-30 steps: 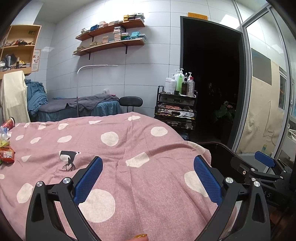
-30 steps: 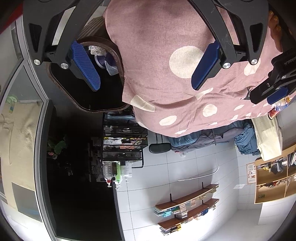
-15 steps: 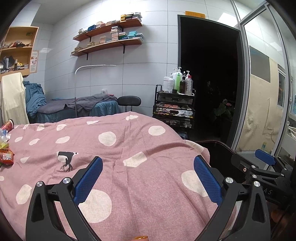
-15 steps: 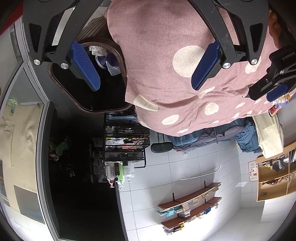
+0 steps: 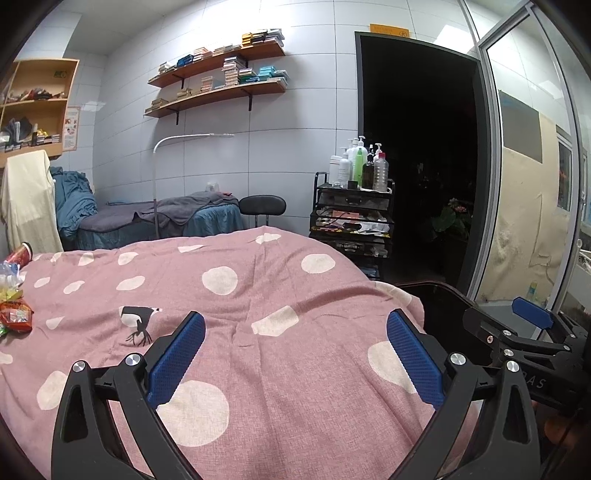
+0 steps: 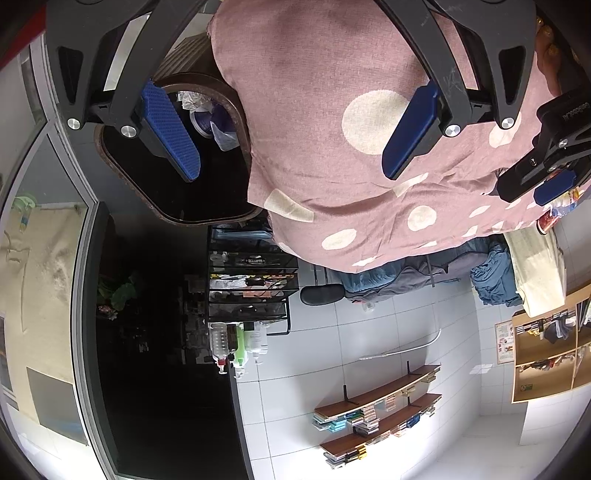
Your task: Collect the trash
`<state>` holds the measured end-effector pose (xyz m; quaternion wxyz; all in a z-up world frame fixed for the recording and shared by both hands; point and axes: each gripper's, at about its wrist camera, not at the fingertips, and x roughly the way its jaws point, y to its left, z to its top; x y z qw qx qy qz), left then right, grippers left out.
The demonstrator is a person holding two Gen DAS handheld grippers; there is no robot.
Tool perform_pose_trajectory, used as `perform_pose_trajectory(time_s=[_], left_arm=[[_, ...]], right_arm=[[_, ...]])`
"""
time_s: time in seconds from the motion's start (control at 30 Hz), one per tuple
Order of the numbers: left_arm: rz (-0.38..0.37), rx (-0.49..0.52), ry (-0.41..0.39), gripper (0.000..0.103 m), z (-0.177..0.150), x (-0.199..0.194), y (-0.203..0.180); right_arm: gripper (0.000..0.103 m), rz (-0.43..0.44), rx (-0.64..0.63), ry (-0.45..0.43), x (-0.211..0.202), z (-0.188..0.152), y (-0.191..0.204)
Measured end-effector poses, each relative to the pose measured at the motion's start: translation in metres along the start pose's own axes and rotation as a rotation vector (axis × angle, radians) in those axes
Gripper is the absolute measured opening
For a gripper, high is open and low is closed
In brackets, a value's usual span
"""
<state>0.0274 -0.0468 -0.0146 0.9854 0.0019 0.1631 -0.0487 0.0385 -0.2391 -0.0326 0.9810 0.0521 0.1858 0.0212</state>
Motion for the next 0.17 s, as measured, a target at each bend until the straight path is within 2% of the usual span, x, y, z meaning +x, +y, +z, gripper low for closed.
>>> perform_pose_trajectory(time_s=[0.17], left_arm=[[-0.010, -0.012, 0.021, 0.098, -0.0021, 0.0027, 0.0027]], right_arm=[[0.097, 0.002, 0.001, 0.005, 0.0017, -0.0006, 0.0010]])
